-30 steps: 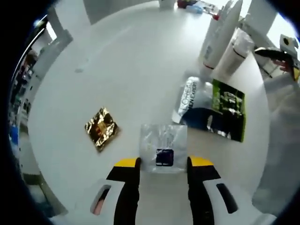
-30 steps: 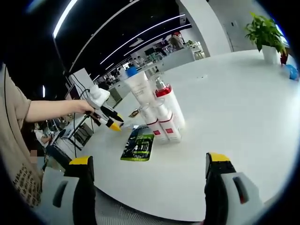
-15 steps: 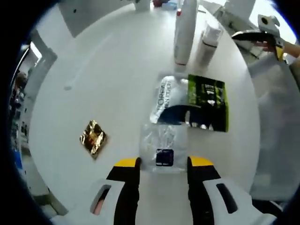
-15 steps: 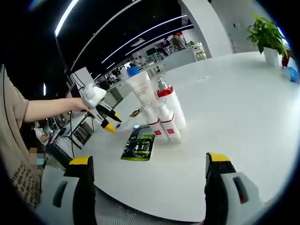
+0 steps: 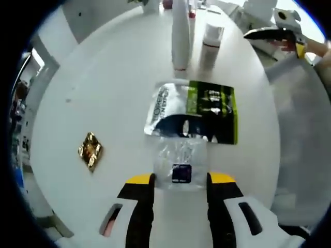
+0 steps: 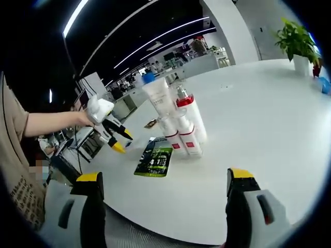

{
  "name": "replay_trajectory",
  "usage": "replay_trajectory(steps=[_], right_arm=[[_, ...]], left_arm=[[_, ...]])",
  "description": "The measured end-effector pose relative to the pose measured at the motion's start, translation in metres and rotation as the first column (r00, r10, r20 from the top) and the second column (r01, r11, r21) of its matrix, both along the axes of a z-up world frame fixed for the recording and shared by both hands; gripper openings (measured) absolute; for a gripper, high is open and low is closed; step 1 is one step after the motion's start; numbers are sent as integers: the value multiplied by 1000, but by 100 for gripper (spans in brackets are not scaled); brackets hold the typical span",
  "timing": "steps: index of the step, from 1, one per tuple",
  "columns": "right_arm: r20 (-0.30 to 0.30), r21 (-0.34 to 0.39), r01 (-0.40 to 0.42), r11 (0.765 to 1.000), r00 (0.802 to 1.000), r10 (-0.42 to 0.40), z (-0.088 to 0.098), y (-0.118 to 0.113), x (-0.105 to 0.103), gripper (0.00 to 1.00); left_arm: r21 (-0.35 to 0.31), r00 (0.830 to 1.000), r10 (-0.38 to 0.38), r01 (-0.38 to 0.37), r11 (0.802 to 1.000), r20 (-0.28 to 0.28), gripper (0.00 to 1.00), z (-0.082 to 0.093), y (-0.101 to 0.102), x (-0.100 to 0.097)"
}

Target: Arrange the skincare products in the storage area until every visible bottle or jar stands upright without overlapping.

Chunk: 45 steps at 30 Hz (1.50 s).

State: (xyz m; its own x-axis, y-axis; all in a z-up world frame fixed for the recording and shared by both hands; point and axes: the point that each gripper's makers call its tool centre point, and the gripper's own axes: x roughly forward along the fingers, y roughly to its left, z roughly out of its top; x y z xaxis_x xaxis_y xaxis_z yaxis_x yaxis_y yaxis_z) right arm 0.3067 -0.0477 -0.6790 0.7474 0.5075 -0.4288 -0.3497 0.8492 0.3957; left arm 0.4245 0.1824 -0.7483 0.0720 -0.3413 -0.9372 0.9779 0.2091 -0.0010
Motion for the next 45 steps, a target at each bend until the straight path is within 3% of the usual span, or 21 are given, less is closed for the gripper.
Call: replay_trajectory(steps=[21, 34, 45], right_arm=[[2, -15, -14, 1000, 1000, 14, 0, 2, -1, 99], [2, -16, -10, 1000, 1000, 10, -1, 1, -1, 99], [0, -16, -8, 1000, 1000, 8, -1, 0, -1, 99]], left_arm=[[11, 1000, -9, 9, 1000, -14, 37, -18, 5, -37], [39, 999, -42, 42, 998, 17, 37, -38, 15, -42], [24, 998, -56, 56, 998, 19, 38, -39, 13, -40]])
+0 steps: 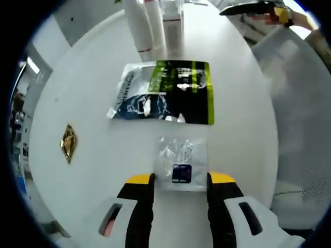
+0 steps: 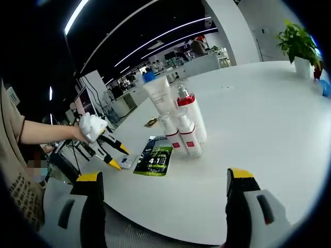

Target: Arrange the skincare products in the storage area until every visible bottle or jar stands upright without overlapping.

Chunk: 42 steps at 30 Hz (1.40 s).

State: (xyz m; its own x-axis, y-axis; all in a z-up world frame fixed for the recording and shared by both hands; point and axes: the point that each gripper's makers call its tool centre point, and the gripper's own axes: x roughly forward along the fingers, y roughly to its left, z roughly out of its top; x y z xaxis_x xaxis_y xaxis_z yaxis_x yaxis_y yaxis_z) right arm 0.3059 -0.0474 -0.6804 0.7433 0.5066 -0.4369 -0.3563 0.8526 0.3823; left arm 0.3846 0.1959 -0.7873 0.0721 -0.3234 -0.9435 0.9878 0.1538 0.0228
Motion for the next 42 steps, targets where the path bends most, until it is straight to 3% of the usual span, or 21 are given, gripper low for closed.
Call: replay_trajectory(steps=[12, 23, 36, 42], right_arm=[[0, 2, -1, 1000, 1000, 1, 1, 1, 0, 99], [7, 2, -5, 1000, 1000, 5, 2, 1, 0, 99], [14, -1, -27, 1000, 1000, 27, 3, 5, -1, 98], [15, 1, -36, 999, 999, 36, 3, 7, -2, 98]], left_arm=[[2, 1000, -2, 2, 1000, -12, 41, 0, 0, -3], [-8, 1000, 26, -26, 1000, 13, 44, 6, 1, 1], [-55, 991, 126, -123, 991, 51, 55, 21, 3, 3], [-111, 969, 237, -229, 967, 67, 62, 27, 9, 2]])
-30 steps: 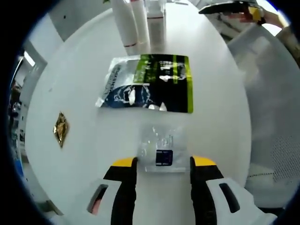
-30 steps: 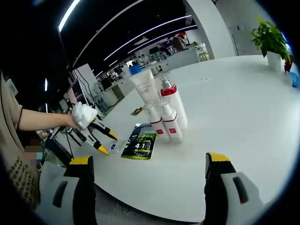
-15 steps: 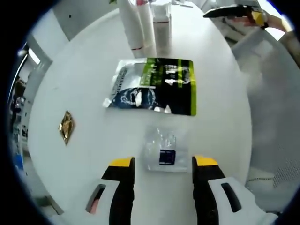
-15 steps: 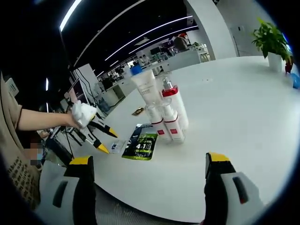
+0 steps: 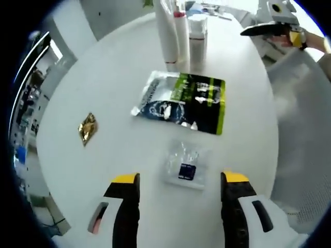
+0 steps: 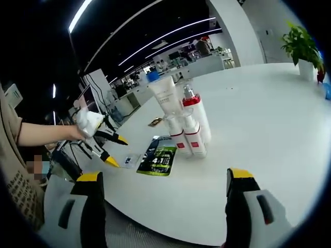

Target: Arrange the skincare products in the storage area until every visible bottle or jar stands upright without overlapping.

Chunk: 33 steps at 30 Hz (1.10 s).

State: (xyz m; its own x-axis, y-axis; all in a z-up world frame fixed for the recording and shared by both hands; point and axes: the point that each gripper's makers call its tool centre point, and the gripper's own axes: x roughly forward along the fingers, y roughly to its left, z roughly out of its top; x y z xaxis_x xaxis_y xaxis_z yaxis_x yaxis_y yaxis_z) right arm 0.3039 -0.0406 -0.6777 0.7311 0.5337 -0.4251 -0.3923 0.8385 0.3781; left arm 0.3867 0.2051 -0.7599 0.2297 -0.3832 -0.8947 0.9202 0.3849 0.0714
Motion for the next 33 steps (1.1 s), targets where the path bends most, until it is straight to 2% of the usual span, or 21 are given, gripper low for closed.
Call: replay_trajectory(steps=[3, 6, 11, 16, 24, 28, 30, 32, 33], right_arm=[[1, 2, -4, 1000, 1000, 4, 0, 1, 0, 98], [1, 2, -8, 1000, 1000, 8, 0, 1, -1, 98], [-2, 5, -16, 1000, 1000, 17, 0, 3, -2, 98], [-4, 7, -29, 1000, 1000, 29, 0, 6, -3, 98], [-6, 3, -47, 999, 999, 47, -1, 8, -4, 98], [-4, 3, -50, 999, 999, 50, 0, 9, -4, 98], [-5, 4, -52, 999, 999, 52, -1, 9, -4, 98], [-6, 5, -55, 998, 998, 55, -1, 10, -5, 98], [-6, 5, -57, 998, 998, 57, -1, 10, -5, 98]], left_arm=[[-45, 998, 62, -62, 997, -3, 65, 4, 1, -4], [-118, 990, 142, -141, 983, -1, 68, 12, 1, -7], [-180, 975, 222, -221, 958, -15, 72, 19, 4, -15], [-210, 963, 268, -266, 941, -22, 77, 21, 4, -22], [-338, 922, 385, -371, 865, -26, 85, 40, 1, -29], [-379, 892, 452, -428, 820, -31, 85, 43, 6, -35], [-386, 880, 475, -443, 809, -15, 84, 42, 9, -38], [-432, 869, 494, -454, 780, -20, 88, 44, 7, -44], [-440, 866, 500, -458, 772, -25, 90, 45, 7, -46]])
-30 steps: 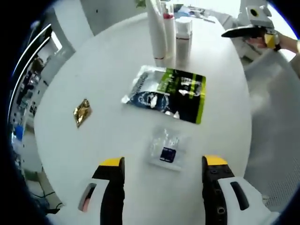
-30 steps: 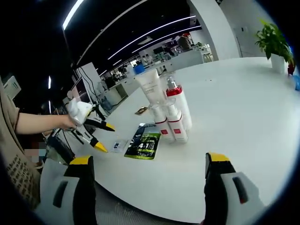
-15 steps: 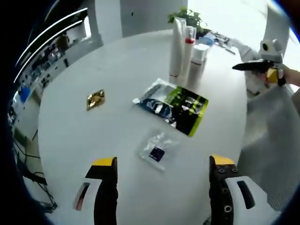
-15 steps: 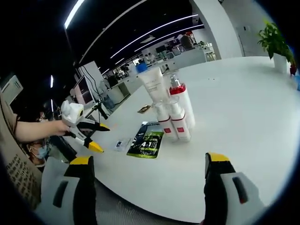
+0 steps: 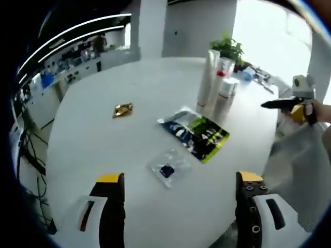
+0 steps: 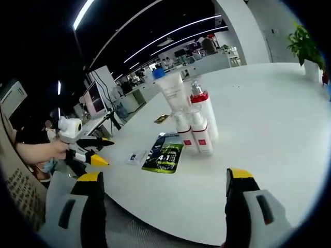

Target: Arrange the skincare products in the storage area until every visible bottle or jar stands upright without overlapping.

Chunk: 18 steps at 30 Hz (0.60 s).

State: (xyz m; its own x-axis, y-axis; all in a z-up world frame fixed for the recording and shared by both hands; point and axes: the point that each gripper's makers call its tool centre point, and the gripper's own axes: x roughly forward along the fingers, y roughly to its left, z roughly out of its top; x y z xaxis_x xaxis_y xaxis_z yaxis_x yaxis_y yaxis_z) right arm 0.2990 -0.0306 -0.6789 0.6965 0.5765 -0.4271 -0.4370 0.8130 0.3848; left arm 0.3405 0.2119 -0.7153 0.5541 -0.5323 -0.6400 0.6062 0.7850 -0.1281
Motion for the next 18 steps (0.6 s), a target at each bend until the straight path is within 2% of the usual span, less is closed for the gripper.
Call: replay_trajectory(steps=[4, 8, 12, 18], right_arm=[[-2, -1, -7, 1000, 1000, 7, -1, 1, 0, 98], [-5, -2, -13, 1000, 1000, 13, -2, 2, -1, 98], [-1, -2, -9, 1000, 1000, 9, -1, 1, 0, 98], [2, 3, -2, 1000, 1000, 2, 0, 0, 0, 98]], left_arm=[[0, 1000, 10, -10, 1000, 4, 92, 0, 0, -9], [-9, 998, 45, -45, 999, 32, 96, 3, 1, -10], [9, 997, 57, -57, 998, 46, 97, 2, 4, -13], [-5, 995, 94, -94, 996, 33, 97, -2, 10, -18]])
